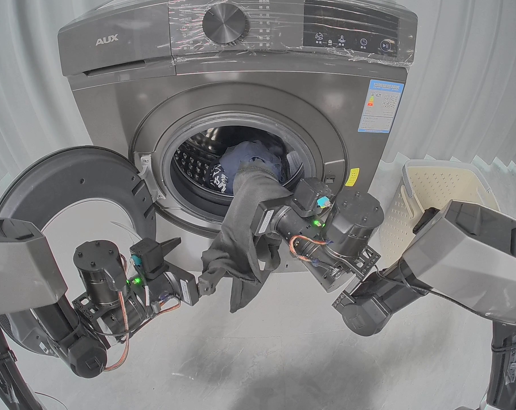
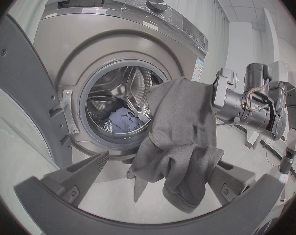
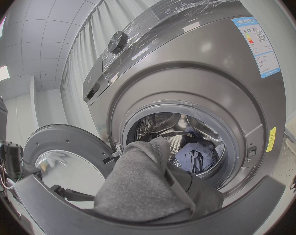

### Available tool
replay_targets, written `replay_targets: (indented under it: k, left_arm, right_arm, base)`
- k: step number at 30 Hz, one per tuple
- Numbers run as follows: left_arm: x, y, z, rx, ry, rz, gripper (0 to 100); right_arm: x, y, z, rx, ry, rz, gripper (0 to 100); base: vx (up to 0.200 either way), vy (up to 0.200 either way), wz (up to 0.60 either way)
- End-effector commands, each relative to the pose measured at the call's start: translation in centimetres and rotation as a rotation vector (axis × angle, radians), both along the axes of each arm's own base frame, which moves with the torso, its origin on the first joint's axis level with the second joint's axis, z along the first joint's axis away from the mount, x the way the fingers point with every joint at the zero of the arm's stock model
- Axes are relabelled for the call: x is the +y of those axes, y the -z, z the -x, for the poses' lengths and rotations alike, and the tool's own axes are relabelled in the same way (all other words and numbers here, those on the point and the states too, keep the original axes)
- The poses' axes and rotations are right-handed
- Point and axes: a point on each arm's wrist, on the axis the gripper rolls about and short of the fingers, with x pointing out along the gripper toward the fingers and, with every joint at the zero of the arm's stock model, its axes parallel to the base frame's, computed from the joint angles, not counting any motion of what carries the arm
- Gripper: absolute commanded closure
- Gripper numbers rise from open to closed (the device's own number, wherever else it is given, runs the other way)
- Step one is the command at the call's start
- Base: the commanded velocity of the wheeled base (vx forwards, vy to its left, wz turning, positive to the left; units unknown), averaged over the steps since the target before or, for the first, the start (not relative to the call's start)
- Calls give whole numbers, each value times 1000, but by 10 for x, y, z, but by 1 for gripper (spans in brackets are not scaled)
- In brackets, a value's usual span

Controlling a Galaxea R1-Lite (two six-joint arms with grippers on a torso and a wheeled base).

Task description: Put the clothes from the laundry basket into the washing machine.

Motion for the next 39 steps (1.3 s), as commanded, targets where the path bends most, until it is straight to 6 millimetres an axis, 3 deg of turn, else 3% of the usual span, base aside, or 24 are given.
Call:
replay_targets:
  k: [1, 7, 17, 39]
  left_arm:
    - [-2, 13, 10, 57, 37, -33, 0]
    - [3, 33, 24, 131, 104, -122, 0]
    - [5, 36, 27, 148, 127, -129, 0]
    - [-12, 18, -8, 25, 95, -41, 0]
  right_arm:
    - [-1, -7, 0, -13, 4, -11, 100]
    - [-8, -7, -10, -18, 31, -17, 100]
    - [-9, -4, -10, -7, 30, -19, 100]
    - [36, 3, 45, 23, -138, -2, 100]
  base:
    - [0, 0, 0]
    - [0, 0, 0]
    - [0, 0, 0]
    - [0, 0, 0]
